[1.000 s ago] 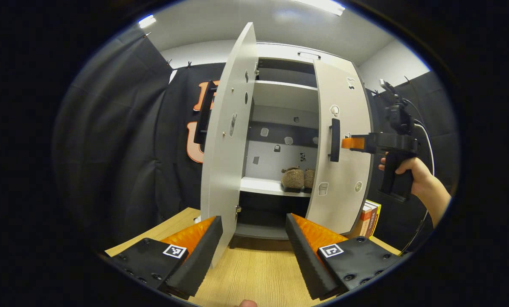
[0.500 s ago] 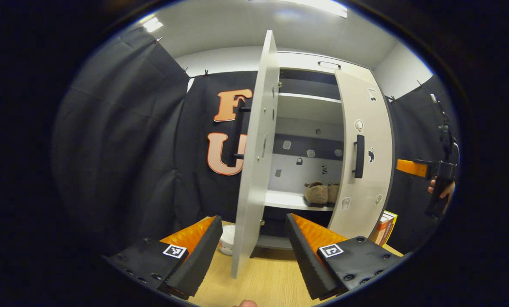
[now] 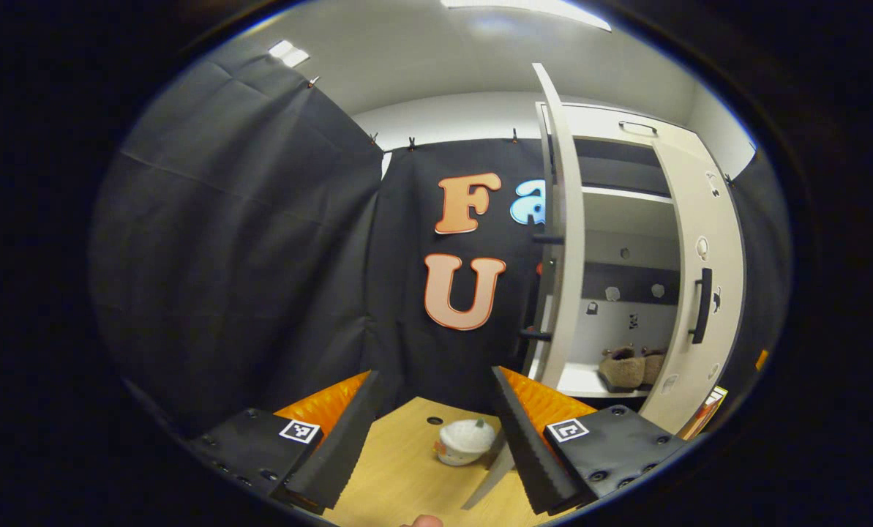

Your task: Grab one shoe with the right hand and put it into the shoe cabinet, grab the other shoe with the left hand and put it into the shoe cabinet; then close the right door with the right hand and the left door with the left hand.

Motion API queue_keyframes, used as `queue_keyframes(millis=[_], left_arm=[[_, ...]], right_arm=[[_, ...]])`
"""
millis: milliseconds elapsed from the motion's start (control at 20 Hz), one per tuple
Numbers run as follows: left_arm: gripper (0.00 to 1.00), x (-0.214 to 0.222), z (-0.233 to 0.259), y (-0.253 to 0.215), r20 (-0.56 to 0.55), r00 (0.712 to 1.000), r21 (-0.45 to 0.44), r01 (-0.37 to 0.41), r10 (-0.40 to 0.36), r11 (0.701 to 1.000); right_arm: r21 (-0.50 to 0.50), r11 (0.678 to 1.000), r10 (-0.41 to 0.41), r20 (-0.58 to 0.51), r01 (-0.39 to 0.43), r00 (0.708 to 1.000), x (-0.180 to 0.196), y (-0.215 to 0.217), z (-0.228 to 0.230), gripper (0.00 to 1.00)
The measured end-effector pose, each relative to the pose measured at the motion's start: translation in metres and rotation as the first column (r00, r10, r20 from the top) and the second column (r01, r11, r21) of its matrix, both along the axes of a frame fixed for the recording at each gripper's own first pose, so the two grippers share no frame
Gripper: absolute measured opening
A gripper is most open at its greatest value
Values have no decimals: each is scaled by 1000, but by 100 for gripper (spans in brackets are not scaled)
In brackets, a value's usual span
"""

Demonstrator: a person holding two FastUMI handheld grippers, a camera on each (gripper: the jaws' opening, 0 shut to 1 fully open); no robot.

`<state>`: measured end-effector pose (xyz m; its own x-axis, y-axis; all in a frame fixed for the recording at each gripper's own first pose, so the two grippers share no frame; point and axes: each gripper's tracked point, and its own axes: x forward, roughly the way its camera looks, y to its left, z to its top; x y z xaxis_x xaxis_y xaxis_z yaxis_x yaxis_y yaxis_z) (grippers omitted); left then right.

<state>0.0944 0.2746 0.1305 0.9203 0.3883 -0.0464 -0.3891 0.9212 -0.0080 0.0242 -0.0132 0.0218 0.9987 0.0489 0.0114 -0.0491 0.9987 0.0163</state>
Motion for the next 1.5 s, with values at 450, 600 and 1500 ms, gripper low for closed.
queue_keyframes(millis=[450,600,1500], left_arm=[[94,63,35,18,71,996,21,52,-53,998],[96,69,31,1,56,995,54,84,-87,995],[91,57,32,-61,63,974,39,214,-216,976]], right_arm=[[-10,999,-42,-43,42,998,-8,-26,-19,92],[1,999,-47,-41,47,998,-9,-28,-20,92],[7,1000,-22,-31,22,999,-8,-18,-10,92]])
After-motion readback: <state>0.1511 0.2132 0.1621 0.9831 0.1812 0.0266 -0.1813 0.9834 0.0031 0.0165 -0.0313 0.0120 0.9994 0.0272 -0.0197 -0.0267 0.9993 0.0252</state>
